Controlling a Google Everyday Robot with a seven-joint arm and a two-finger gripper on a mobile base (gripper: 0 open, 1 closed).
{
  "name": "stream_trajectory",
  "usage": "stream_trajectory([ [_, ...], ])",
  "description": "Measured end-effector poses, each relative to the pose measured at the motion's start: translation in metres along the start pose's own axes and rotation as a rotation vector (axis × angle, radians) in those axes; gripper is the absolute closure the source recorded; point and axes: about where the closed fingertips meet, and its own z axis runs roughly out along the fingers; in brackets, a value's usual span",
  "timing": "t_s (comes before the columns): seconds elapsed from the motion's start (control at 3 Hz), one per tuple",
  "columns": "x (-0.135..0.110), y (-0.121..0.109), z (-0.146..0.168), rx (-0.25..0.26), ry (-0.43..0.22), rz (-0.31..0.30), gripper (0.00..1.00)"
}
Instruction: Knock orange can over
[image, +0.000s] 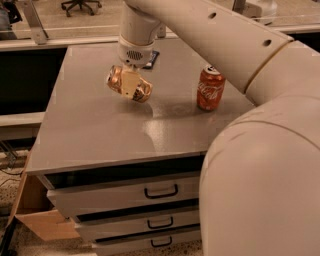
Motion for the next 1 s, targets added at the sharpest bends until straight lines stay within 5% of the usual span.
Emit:
stream_trajectory([
  [0.67,-0.0010,0.0078,0.0123,-0.036,0.078,-0.048,0.36],
  [1.0,-0.0050,0.0110,0.0135,-0.043,0.070,-0.062,0.05],
])
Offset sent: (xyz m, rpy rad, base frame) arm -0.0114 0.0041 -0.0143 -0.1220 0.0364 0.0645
